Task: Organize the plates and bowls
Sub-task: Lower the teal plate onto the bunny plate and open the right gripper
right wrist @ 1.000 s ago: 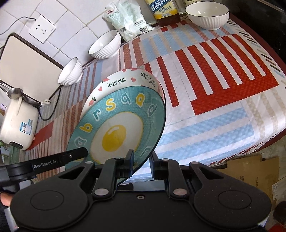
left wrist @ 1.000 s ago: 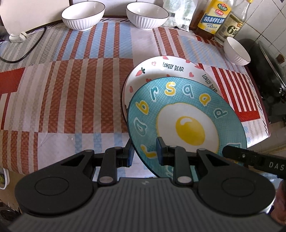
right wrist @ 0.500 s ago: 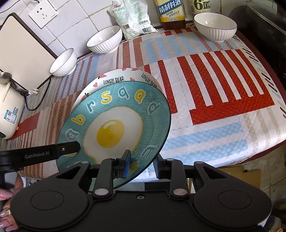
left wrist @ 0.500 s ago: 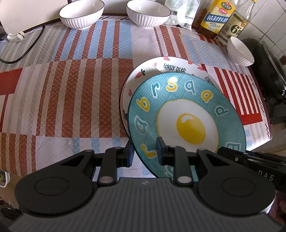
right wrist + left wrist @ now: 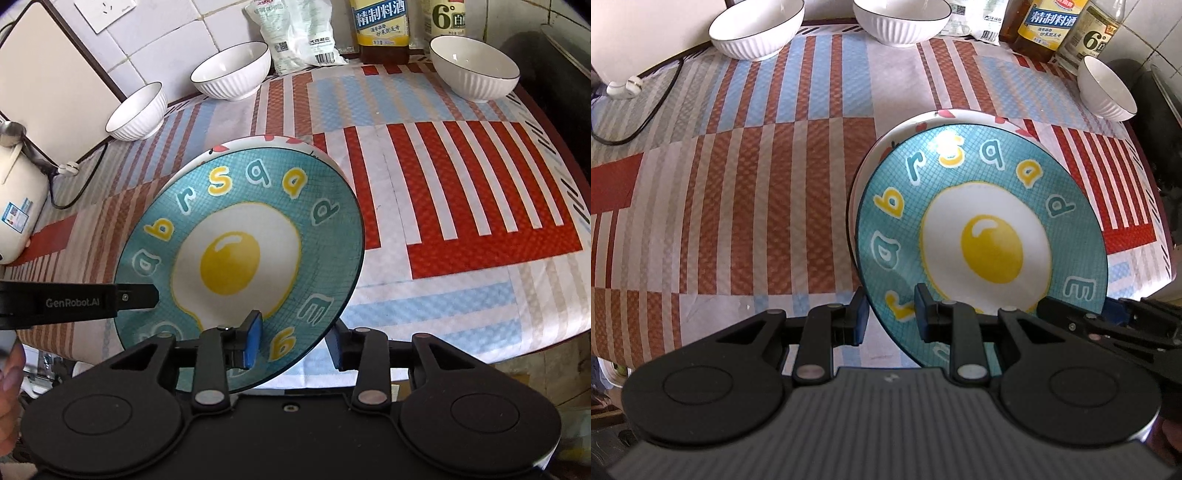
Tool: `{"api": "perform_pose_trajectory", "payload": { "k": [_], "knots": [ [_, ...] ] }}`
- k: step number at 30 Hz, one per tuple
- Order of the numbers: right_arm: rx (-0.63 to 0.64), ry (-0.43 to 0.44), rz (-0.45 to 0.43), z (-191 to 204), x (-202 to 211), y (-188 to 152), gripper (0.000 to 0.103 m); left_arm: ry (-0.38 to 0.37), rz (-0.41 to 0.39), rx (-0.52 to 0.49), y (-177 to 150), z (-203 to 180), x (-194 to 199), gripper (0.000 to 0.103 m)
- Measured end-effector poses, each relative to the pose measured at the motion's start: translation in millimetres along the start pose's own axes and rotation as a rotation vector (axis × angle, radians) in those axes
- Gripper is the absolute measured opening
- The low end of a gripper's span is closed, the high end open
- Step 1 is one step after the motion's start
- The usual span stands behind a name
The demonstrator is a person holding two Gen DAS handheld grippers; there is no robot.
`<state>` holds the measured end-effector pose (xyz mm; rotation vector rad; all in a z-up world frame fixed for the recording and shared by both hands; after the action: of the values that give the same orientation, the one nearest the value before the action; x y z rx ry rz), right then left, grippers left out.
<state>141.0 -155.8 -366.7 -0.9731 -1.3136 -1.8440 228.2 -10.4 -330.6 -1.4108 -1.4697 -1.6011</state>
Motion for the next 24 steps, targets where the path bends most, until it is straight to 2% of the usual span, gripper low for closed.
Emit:
{"api": "perform_pose_trajectory", "payload": {
  "k": [2, 7, 11, 16, 24],
  "knots": [
    [0.047, -0.023, -0.015, 3, -3, 2, 0.055, 0.005, 0.0, -0.003, 2, -1, 0, 0.024],
    [0.119, -0.057, -0.021, 5, -8, 7, 0.059, 0.041, -0.014, -0.006, 4, -1, -2, 0.023],
    [0.163, -0.12, -0.059, 2, -3, 10, 0.059, 0.091, -0.036, -0.04, 7, -7, 1, 0.024],
    [0.111, -0.048, -0.158, -10, 28, 13, 0.059, 0.095, -0.074, -0.067, 7, -13, 20, 0.025],
    [0.159, 0.013, -0.342, -19, 93, 13, 0.059, 0.077, -0.14, -0.118, 10, -34, 74, 0.031]
  ]
}}
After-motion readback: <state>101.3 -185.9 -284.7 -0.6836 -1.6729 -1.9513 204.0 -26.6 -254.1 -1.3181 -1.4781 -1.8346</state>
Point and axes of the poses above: each gripper's, at about its wrist camera, not at the fingertips, and x roughly against the way its jaws point, z to its left, y to its top, the point moved 5 cm from there along -x, roughly the way its jaws point, and after that the axes turned 1 degree about -y, right-handed, at the moved point
